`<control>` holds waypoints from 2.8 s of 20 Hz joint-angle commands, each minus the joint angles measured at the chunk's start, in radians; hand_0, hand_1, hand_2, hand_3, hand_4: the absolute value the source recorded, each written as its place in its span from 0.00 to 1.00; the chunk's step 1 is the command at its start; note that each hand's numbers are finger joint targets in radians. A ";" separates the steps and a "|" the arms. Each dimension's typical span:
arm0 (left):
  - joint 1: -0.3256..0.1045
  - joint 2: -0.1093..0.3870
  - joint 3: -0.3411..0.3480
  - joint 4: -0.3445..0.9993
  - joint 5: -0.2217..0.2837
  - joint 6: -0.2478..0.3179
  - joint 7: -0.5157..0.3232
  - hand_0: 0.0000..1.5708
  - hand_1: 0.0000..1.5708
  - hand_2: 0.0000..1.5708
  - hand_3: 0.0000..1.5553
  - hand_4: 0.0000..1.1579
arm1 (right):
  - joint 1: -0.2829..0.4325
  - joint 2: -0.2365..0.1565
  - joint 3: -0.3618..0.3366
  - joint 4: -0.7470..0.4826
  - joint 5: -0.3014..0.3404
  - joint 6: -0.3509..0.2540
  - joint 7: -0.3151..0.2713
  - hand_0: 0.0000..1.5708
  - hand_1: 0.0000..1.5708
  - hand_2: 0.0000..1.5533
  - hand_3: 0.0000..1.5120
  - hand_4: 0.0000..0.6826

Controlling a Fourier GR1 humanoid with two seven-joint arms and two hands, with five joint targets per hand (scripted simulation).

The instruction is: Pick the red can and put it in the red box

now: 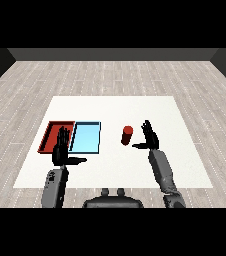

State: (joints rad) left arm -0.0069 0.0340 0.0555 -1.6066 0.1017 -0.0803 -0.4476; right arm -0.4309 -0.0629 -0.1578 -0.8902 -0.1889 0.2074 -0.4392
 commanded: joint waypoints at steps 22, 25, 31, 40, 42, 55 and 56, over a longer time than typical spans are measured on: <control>0.035 0.036 0.037 -0.014 0.056 -0.047 -0.023 0.00 0.00 0.00 0.00 0.00 | -0.248 0.062 0.046 0.417 -0.064 -0.080 -0.146 0.00 0.00 0.00 0.00 0.00; 0.110 -0.006 -0.028 -0.092 0.003 -0.017 -0.029 0.00 0.00 0.00 0.00 0.00 | -0.190 0.059 0.032 0.315 -0.047 -0.061 -0.100 0.00 0.00 0.00 0.00 0.00; -0.017 0.016 0.020 0.074 0.013 -0.032 -0.068 0.00 0.00 0.00 0.00 0.00 | -0.240 0.063 0.077 0.391 -0.088 -0.111 -0.120 0.00 0.00 0.00 0.00 0.00; 0.054 -0.006 -0.024 -0.048 0.000 -0.012 -0.012 0.00 0.00 0.00 0.00 0.00 | -0.240 0.062 0.087 0.441 -0.085 -0.094 -0.153 0.00 0.00 0.00 0.00 0.00; 0.035 -0.016 -0.019 -0.026 0.002 0.004 -0.011 0.00 0.00 0.00 0.00 0.00 | -0.217 0.062 0.083 0.328 -0.096 -0.099 -0.053 0.00 0.00 0.00 0.00 0.00; 0.021 -0.012 -0.017 -0.104 0.033 0.003 0.046 0.00 0.00 0.00 0.00 0.00 | -0.308 0.063 0.166 0.535 -0.165 -0.134 -0.170 0.00 0.00 0.00 0.00 0.00; 0.046 0.015 0.019 -0.022 0.056 -0.052 -0.030 0.00 0.00 0.00 0.00 0.00 | -0.358 0.063 0.096 0.525 -0.123 -0.116 -0.111 0.00 0.00 0.00 0.00 0.00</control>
State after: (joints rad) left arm 0.0204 0.0342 0.0587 -1.6498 0.1383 -0.1000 -0.4503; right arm -0.7420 -0.0044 -0.0443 -0.4080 -0.3199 0.0919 -0.5553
